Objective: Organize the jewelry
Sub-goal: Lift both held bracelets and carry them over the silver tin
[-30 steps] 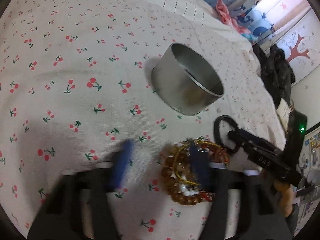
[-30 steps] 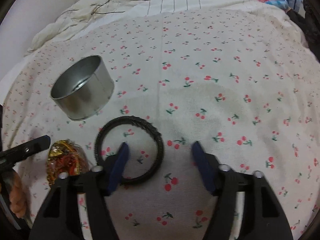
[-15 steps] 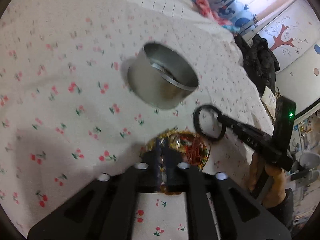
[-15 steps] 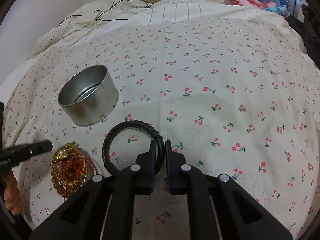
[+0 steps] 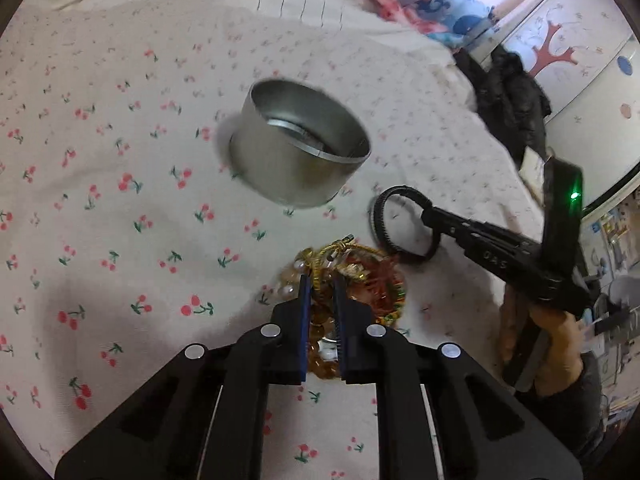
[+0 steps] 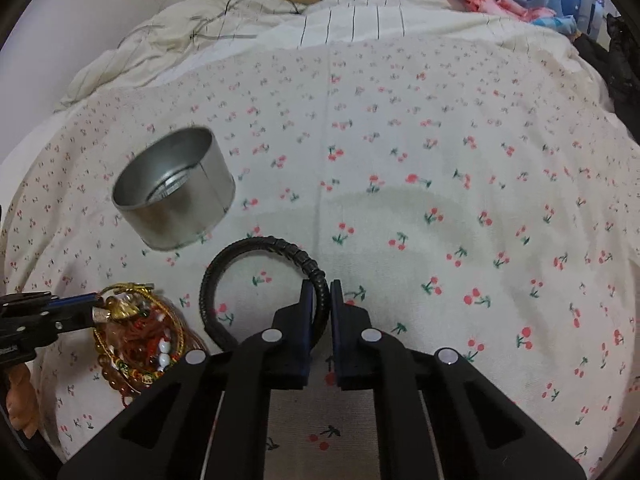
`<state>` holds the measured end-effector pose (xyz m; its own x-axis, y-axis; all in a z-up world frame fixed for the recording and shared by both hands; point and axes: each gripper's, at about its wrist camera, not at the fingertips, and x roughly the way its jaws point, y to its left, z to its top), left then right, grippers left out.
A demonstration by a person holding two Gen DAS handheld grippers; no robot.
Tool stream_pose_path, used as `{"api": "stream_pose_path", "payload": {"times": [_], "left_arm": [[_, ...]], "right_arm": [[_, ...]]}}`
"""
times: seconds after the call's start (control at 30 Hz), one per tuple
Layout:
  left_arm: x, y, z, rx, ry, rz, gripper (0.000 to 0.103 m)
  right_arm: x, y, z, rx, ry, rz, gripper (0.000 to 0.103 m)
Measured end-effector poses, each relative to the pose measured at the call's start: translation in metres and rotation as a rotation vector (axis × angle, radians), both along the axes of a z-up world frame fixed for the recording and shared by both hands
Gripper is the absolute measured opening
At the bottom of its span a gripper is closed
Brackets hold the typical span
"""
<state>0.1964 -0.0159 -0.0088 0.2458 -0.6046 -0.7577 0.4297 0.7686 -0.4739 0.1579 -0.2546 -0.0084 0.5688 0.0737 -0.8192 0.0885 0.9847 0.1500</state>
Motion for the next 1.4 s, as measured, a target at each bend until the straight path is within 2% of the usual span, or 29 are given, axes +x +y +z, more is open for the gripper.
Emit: {"api": "stream_pose_path", "payload": {"times": [0.13,0.2,0.23,0.37,0.43,0.47,0.5,0.63,0.73,0.8,0.87,0.9,0.93,1.07,1.23,1.4], "left_arm": [[-0.003,0.014,0.016,-0.039,-0.022,-0.008,0.01],[-0.004,0.01,0.021,-0.009,-0.031,-0.042,0.01],[-0.004,0.011,0.021,0.033,-0.046,-0.024,0.01],[0.0,0.009,0.007,0.289,-0.101,0.043,0.011],[0.001,0.01,0.0,0.364,-0.106,0.052,0.011],[0.002,0.015,-0.001,0.359,-0.099,0.051,0.012],[0.003,0.016,-0.001,0.352,-0.09,0.053,0.018],[0.004,0.017,0.002,0.3,-0.099,0.048,0.052],[0.007,0.014,0.002,0.275,-0.101,0.047,0.058],[0.014,0.012,-0.005,0.258,-0.08,0.046,0.058],[0.018,0.005,-0.011,0.228,-0.06,0.031,0.036],[0.019,0.002,-0.013,0.237,-0.059,0.016,0.018],[0.019,-0.003,-0.013,0.28,-0.09,0.004,0.003],[0.01,-0.003,-0.003,0.278,-0.134,-0.017,0.002],[0.006,0.018,0.027,0.164,-0.167,-0.002,0.002],[0.005,0.016,0.056,0.057,-0.188,-0.013,0.002]], "right_arm": [[-0.004,-0.004,0.013,0.052,-0.052,0.0,0.009],[-0.004,-0.003,0.017,0.048,-0.065,0.004,0.009],[-0.003,-0.003,0.016,0.051,-0.065,0.005,0.009],[-0.001,0.0,0.015,0.049,-0.06,0.011,0.009],[-0.001,0.0,0.015,0.046,-0.061,0.013,0.009],[-0.001,0.0,0.015,0.044,-0.06,0.014,0.009],[-0.001,0.0,0.014,0.044,-0.059,0.014,0.009],[-0.001,0.002,0.012,0.042,-0.052,0.017,0.009],[0.0,0.001,0.009,0.035,-0.042,0.008,0.009],[0.0,0.001,0.008,0.039,-0.039,0.006,0.009],[0.001,0.001,0.008,0.04,-0.037,0.01,0.009],[0.001,0.002,0.007,0.041,-0.034,0.012,0.009],[0.002,0.002,0.007,0.041,-0.032,0.013,0.009],[0.002,0.001,0.008,0.05,-0.035,0.009,0.009],[0.0,0.0,0.013,0.07,-0.053,0.007,0.009],[-0.004,-0.002,0.027,0.101,-0.111,0.007,0.009]]}}
